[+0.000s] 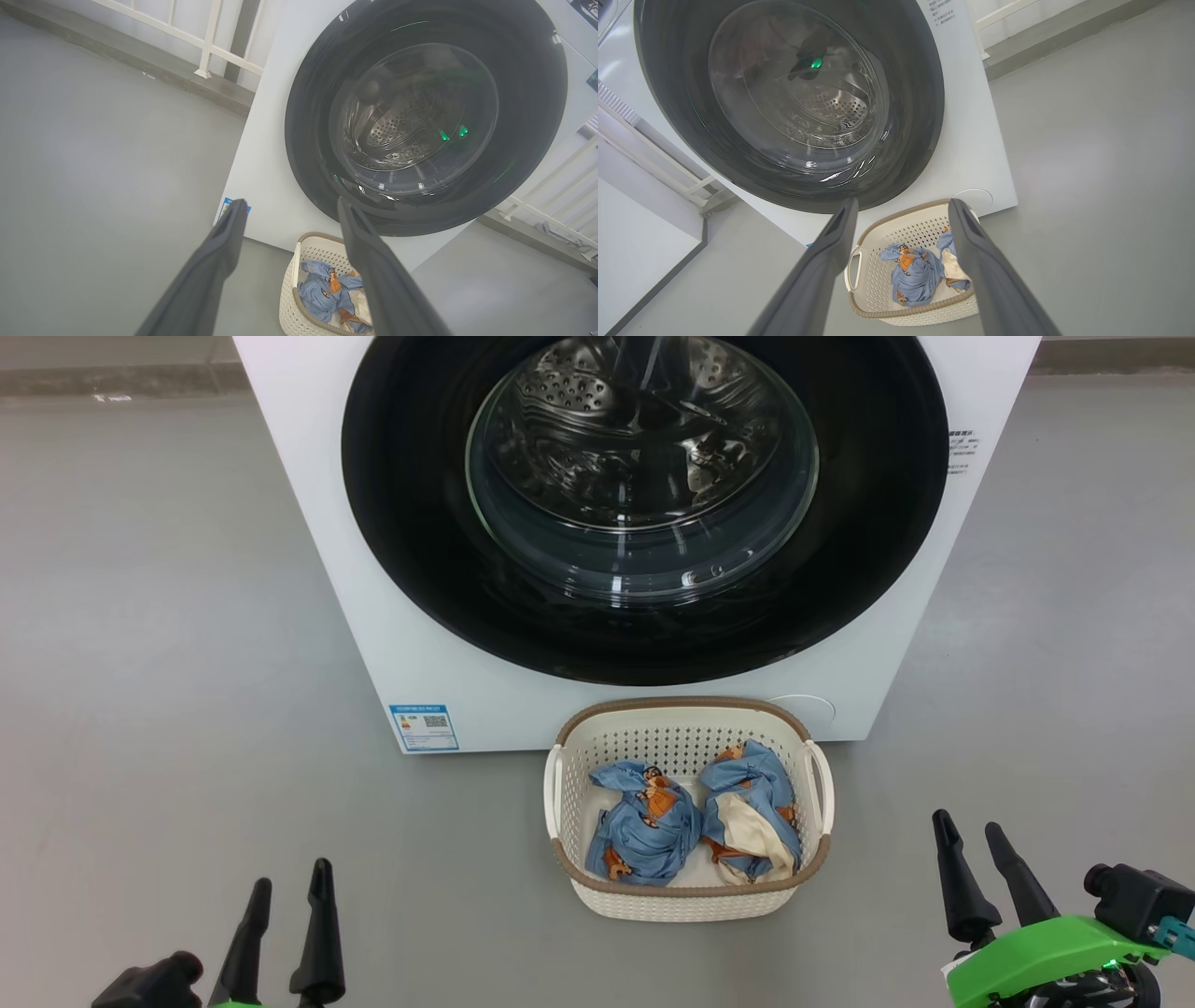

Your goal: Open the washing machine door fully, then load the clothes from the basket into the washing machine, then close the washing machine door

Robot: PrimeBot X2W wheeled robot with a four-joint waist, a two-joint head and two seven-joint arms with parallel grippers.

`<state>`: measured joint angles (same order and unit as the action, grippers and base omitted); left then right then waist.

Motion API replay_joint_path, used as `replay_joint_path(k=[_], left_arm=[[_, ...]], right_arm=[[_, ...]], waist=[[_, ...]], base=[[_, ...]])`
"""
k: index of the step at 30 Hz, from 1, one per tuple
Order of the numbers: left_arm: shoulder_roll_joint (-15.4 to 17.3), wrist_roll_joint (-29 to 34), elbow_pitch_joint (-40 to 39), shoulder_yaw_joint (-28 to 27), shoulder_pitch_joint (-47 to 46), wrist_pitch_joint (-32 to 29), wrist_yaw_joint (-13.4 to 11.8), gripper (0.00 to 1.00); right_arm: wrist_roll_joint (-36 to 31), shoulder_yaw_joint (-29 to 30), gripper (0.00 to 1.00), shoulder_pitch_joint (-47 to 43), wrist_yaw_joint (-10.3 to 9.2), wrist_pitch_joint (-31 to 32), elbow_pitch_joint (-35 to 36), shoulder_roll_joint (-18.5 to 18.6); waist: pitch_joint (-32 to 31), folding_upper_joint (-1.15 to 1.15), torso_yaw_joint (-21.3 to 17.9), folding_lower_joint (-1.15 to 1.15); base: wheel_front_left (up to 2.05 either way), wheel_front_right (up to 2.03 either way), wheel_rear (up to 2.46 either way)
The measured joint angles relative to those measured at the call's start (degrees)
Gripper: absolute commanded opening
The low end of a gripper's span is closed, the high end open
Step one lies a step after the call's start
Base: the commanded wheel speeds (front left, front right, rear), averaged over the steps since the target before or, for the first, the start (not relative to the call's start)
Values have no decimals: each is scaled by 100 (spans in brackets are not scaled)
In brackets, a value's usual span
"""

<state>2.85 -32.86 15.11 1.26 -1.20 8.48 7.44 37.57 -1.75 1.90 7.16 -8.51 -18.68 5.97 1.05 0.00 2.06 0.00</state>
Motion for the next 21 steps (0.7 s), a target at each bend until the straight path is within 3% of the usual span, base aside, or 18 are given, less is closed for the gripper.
replay_joint_path(k=[21], left_arm=[[20,1527,4,2,-4,370,2,100]], right_arm=[[-1341,25,100,-12,0,-349,-27,98]], waist=[[61,0,-1,0]], base=[[0,0,0]])
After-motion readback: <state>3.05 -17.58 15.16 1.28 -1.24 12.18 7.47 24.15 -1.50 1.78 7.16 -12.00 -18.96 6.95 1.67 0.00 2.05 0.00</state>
